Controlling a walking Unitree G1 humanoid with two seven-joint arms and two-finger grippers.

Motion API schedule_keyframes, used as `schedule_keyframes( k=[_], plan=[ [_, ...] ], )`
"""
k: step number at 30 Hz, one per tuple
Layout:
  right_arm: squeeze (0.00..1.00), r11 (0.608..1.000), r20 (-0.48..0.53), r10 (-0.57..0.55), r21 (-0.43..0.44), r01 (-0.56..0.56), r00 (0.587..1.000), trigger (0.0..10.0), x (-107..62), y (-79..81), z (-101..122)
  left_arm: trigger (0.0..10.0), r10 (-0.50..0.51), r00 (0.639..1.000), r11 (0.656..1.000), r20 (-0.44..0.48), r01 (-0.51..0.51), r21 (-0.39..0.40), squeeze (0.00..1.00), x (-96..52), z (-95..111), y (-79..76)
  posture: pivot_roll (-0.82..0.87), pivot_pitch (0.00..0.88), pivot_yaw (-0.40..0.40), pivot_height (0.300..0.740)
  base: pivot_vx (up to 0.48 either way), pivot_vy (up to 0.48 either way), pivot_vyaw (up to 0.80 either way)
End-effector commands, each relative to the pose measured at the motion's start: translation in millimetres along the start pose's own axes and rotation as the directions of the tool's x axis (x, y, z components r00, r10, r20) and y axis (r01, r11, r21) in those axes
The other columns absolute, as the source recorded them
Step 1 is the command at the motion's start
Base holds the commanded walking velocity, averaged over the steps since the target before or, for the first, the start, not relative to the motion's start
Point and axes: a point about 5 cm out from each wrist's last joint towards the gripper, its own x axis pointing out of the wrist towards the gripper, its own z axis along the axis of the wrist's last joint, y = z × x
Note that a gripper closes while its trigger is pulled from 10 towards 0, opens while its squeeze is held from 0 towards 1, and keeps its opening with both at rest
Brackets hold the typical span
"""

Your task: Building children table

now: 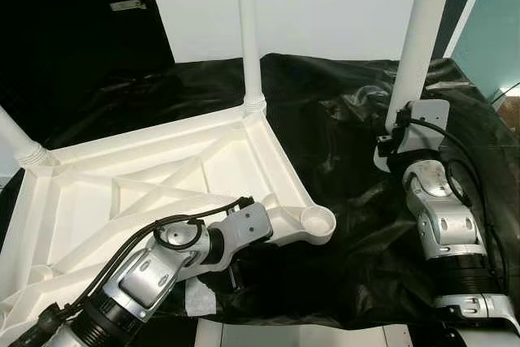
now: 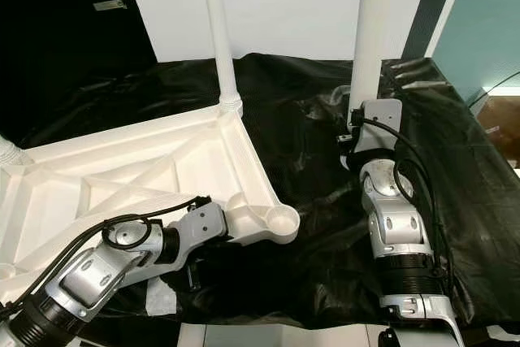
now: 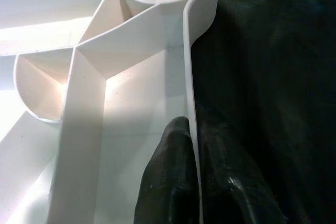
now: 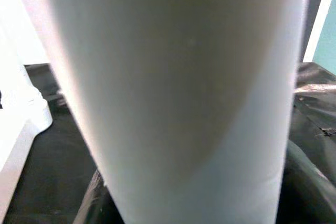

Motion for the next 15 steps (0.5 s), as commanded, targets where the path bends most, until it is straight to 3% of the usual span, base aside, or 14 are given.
schedule_keyframes(
  k=[1,2,7,11,15],
  plan=[
    [0.0,0.999,0.033,0.026,0.02,-0.027,0.999,10.0,1.0,6.5,5.3,5.5,0.071,0.997,0.997,-0.03,-0.071,0.005,0.0,1.0,-2.8,9.4,-0.03,0.008,0.028,0.74,0.0,0.0,0.0],
    [0.0,0.999,0.038,0.044,0.027,-0.045,0.998,10.0,0.6,10.3,5.5,10.0,0.066,0.998,0.998,-0.015,-0.066,0.02,0.0,8.4,3.5,9.4,-0.04,0.007,0.03,0.74,0.0,0.0,0.0],
    [0.0,0.995,0.044,0.087,0.041,-0.089,0.995,10.0,-2.0,21.3,4.9,10.0,0.056,0.998,0.997,0.015,-0.056,0.05,0.0,33.2,20.8,7.4,-0.04,0.007,0.034,0.74,0.0,0.0,0.0],
    [0.0,0.994,0.049,0.095,0.04,-0.097,0.994,10.0,-2.9,24.3,5.0,10.0,0.058,0.998,0.997,0.019,-0.059,0.051,0.0,38.8,24.0,6.6,-0.05,0.007,0.04,0.74,0.0,0.0,0.0],
    [0.0,0.986,0.045,0.139,0.086,-0.142,0.989,10.0,-11.4,41.8,0.0,10.0,0.121,0.993,0.992,0.001,-0.12,0.042,0.0,52.7,28.8,9.0,-0.05,0.01,0.049,0.74,0.0,0.0,0.0]
  ],
)
